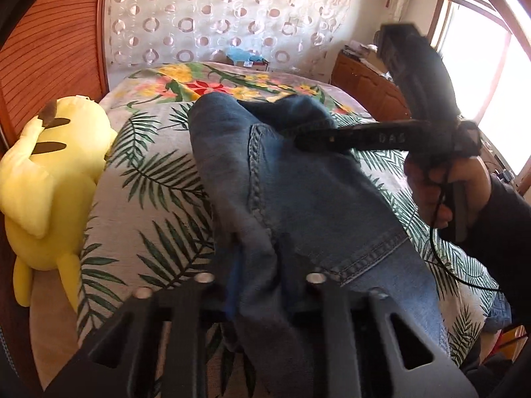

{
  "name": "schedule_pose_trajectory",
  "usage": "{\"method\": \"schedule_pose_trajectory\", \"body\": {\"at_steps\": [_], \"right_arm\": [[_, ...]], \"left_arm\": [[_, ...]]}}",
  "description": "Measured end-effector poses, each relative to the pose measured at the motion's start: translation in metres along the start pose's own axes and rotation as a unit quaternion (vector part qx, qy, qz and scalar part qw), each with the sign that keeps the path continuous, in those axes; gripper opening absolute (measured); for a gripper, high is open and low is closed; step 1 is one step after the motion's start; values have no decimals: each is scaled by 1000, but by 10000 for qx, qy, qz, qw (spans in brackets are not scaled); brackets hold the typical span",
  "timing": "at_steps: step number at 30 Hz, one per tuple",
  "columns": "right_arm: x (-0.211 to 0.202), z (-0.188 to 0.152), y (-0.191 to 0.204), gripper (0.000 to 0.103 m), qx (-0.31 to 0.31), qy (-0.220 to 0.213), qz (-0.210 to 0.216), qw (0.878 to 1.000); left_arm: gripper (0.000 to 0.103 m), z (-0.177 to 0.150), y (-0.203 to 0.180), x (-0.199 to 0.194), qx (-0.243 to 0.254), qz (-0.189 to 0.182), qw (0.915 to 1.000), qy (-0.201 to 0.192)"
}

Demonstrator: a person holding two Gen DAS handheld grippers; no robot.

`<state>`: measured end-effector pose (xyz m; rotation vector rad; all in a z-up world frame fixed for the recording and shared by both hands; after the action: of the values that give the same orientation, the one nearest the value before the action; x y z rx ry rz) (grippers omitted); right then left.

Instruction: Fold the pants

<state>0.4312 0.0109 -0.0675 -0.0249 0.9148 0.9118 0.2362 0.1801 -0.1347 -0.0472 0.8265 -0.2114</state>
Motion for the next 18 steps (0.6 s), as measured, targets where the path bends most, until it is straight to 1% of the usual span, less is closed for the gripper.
{"method": "schedule_pose_trajectory", "body": {"at_steps": [2, 5, 9, 11, 13, 15, 18], "right_arm": [[-4, 8, 11, 22, -175, -15, 40, 9998], [-8, 22, 33, 21, -409, -102, 176, 9990], [-4, 50, 60, 20, -541, -303, 432, 9971], [4, 63, 71, 20, -567, -417, 482, 9964], [13, 77, 73, 20, -452, -462, 566, 9963], [22, 88, 70, 20, -345, -577, 558, 9962], [37, 100, 55, 20, -78, -673, 528, 9963]], "left_arm": [[14, 1, 4, -6, -88, -44, 9999, -59], [12, 1, 12, -21, -219, -43, 9995, -234], [12, 11, 33, -47, -337, 186, 9978, -537], [12, 20, 49, -54, -374, 332, 9969, -608], [12, 30, 67, -57, -411, 466, 9961, -621], [12, 44, 84, -55, -377, 636, 9954, -603], [12, 65, 104, -42, -298, 767, 9954, -490]]}}
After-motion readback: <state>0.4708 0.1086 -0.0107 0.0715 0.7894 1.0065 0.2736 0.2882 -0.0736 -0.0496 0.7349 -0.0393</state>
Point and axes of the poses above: each gripper's, at about its wrist camera, not at the fingertips, and x roughly the way its jaws point, y to its left, z to its top, the point moved 4 cm from there along x, roughly the way its jaws point, and after that the axes turned 7 degrees about x, right-handed, at the moved point
